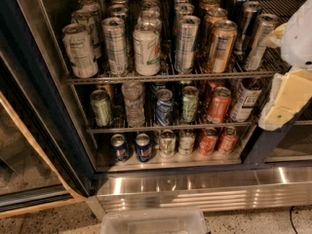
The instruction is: Pick redbull can from top shelf of fridge
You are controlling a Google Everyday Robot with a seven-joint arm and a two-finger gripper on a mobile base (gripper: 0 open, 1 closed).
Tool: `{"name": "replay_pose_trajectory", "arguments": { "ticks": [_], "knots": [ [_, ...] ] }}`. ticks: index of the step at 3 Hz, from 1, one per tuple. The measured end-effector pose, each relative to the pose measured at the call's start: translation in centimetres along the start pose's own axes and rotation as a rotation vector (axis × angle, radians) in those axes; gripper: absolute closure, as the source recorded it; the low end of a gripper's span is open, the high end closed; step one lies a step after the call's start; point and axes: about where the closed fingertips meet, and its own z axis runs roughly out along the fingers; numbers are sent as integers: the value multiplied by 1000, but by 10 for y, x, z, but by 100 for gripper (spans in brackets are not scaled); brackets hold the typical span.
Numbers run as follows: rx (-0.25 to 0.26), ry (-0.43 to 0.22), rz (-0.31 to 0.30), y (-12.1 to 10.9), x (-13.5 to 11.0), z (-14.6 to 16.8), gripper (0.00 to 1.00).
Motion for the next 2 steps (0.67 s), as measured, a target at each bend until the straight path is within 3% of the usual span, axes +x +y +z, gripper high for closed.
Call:
{"name": "replay_pose_trajectory", "arguments": {
  "ticks": [1,2],
  "knots": [
    [32,-105,0,17,-17,9,0],
    [52,-140,8,13,-25,9,0]
  ]
}}
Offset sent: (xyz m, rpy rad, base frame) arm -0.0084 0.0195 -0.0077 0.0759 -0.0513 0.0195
